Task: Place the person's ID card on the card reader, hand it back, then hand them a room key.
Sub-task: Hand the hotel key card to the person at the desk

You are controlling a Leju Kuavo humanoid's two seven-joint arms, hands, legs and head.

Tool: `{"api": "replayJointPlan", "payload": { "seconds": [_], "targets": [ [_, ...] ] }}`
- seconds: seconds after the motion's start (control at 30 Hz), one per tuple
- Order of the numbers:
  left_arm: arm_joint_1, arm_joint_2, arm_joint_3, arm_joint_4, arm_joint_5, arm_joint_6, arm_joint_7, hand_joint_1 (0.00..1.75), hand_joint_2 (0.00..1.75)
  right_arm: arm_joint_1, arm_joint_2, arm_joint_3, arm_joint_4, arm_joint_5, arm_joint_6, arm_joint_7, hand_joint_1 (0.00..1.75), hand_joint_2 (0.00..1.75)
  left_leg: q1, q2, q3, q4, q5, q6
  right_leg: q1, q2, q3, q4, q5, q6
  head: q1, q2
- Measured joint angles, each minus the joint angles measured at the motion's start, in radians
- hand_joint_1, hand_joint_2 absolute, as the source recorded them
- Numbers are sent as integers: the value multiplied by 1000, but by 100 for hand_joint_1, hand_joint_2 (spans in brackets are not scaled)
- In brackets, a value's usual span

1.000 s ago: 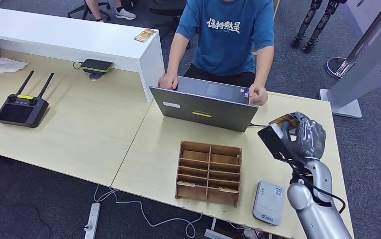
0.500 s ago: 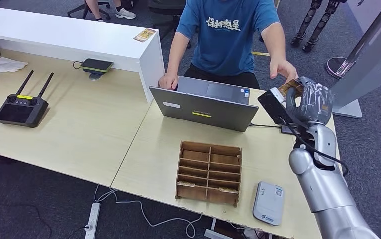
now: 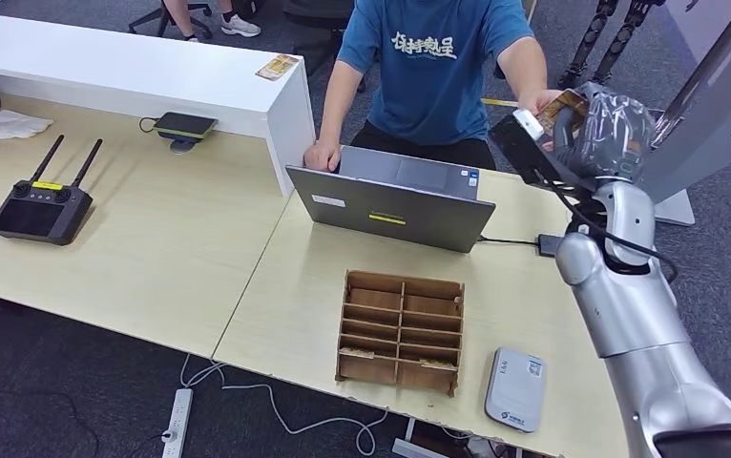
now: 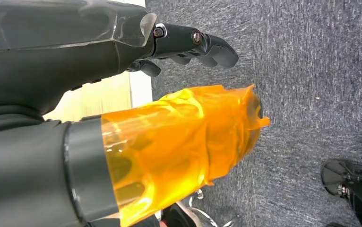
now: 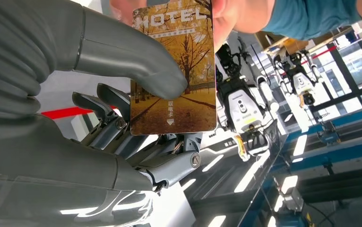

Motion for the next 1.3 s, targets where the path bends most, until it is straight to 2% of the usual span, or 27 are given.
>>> {"api": "replayJointPlan", "payload": {
  "seconds": [0.43,0.47,0.57,0.6,1.3],
  "targets": [
    [-5,32,0,59,-24,21,0,0,0,-72,46,17,99,38,4,33,175,175,0,0,0,0,0,0,0,0,0,0,0,0,0,0],
    [-5,34,0,62,-25,21,0,0,0,-74,48,18,105,38,3,33,162,175,0,0,0,0,0,0,0,0,0,0,0,0,0,0],
    [-6,38,0,69,-27,23,0,0,0,-79,51,19,121,39,2,33,31,175,0,0,0,0,0,0,0,0,0,0,0,0,0,0],
    [-6,39,0,71,-28,24,0,0,0,-79,52,19,125,39,0,33,0,175,0,0,0,0,0,0,0,0,0,0,0,0,0,0],
    [-6,47,0,98,-29,38,-4,0,0,-79,62,22,165,57,-23,18,0,175,0,0,0,0,0,0,0,0,0,0,0,0,0,0]
  ]
}}
